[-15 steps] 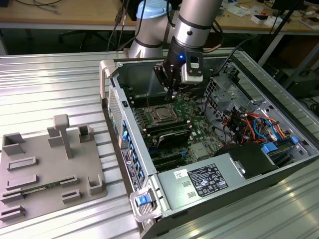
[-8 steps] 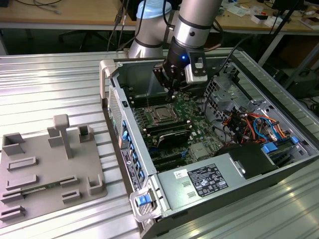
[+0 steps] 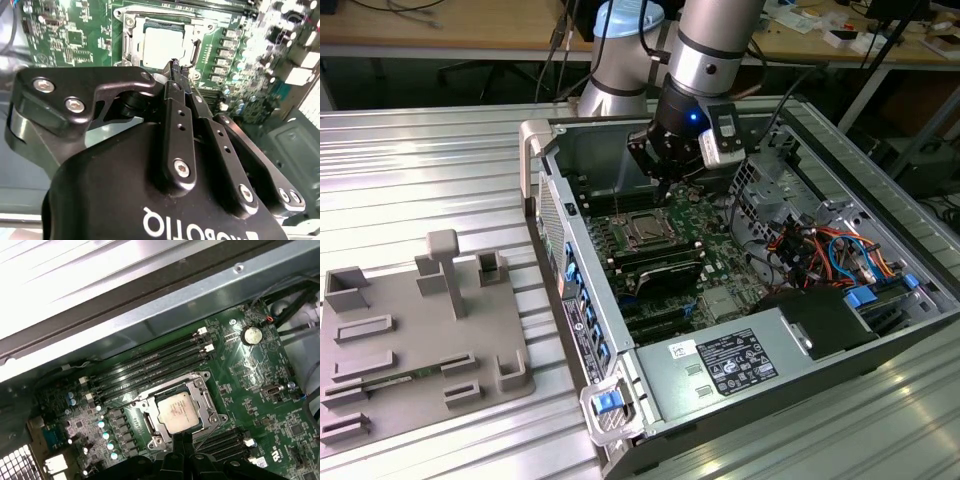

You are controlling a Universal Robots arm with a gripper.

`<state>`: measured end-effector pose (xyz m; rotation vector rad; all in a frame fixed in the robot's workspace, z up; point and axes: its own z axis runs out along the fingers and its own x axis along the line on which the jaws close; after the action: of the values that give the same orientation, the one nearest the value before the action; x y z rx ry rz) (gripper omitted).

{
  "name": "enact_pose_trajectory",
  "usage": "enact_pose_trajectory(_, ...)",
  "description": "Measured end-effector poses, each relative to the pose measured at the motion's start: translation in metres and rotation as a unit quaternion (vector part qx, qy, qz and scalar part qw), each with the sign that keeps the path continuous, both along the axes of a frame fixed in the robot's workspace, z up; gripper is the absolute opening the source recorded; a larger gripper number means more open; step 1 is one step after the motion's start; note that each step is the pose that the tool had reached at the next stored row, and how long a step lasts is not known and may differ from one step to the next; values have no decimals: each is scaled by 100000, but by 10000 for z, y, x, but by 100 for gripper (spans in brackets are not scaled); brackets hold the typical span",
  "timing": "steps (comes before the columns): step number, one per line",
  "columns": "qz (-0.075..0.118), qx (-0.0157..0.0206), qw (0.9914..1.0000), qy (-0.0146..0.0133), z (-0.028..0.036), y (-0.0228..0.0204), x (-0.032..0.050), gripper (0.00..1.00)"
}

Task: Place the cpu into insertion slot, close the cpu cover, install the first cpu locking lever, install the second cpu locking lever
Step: 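Install the first cpu locking lever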

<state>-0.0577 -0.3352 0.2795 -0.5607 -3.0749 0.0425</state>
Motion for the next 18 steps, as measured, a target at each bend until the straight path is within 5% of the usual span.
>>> enact_pose_trajectory(5,4899,2,99880,-1,0,0,0,11)
enact_pose_trajectory(9,8898,2,99603,2,-1,0,0,11)
enact_pose_trajectory(14,13039,23,99146,-1,-2,1,-9,11)
enact_pose_trajectory(18,14054,126,99007,-18,-3,0,-56,11)
